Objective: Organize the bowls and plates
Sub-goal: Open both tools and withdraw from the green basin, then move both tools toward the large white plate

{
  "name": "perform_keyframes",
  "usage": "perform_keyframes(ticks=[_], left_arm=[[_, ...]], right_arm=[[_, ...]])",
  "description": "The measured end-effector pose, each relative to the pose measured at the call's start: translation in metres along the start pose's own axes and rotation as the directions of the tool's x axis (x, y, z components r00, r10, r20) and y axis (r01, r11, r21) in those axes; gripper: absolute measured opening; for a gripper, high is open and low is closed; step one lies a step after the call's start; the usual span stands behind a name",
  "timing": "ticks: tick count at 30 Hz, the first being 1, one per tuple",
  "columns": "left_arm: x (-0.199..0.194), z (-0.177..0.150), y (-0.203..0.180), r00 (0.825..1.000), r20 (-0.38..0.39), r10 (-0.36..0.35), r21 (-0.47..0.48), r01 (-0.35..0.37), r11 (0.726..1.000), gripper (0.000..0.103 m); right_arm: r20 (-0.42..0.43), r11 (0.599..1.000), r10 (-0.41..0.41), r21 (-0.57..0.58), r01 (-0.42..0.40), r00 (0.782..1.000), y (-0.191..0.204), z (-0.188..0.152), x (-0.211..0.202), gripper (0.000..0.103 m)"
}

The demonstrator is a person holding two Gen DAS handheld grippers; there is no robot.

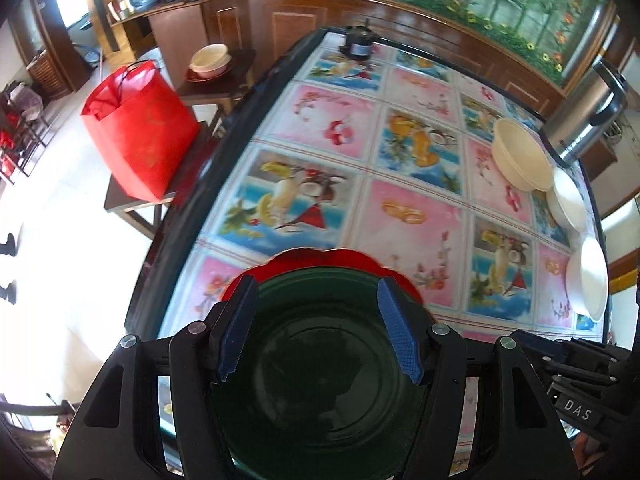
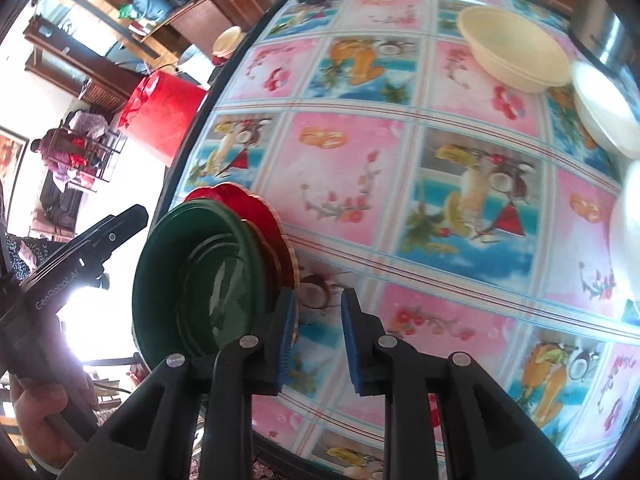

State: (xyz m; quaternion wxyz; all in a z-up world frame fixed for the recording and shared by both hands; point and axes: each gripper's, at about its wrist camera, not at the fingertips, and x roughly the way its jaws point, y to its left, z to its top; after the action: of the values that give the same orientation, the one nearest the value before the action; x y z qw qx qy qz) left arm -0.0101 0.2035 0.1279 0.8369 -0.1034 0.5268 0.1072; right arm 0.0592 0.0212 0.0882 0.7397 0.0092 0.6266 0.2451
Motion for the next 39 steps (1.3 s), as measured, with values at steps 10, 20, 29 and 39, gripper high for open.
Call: perform_keyframes(ticks=[10, 20, 29, 39], left_arm=[[0.010, 0.008, -0.068, 0.998, -0.018, -0.063, 0.089, 0.064, 0.994, 0.063], [0.022, 0.017, -0.141, 0.991, -0.043, -0.126, 0.176, 0.132, 0.976, 0.063], [0.039, 0.013, -0.217, 0.975, -0.114, -0.193, 0.254, 0.216, 0.943, 0.063], [0.055, 0.009, -0.305, 0.952, -0.179, -0.248, 0.329, 0.296, 0.897, 0.062]], right_arm=[[0.032, 0.996, -0.015, 0.092, 0.012, 0.999, -0.050, -0.005, -0.018, 0.028], [0.062, 0.983, -0.024, 0.183, 0.012, 0.998, -0.098, -0.013, -0.035, 0.030], [0.091, 0.961, -0.037, 0.275, 0.011, 0.995, -0.150, -0.028, -0.061, 0.031], [0.172, 0.912, -0.161, 0.402, 0.080, 0.972, -0.232, -0.043, -0.118, 0.038]])
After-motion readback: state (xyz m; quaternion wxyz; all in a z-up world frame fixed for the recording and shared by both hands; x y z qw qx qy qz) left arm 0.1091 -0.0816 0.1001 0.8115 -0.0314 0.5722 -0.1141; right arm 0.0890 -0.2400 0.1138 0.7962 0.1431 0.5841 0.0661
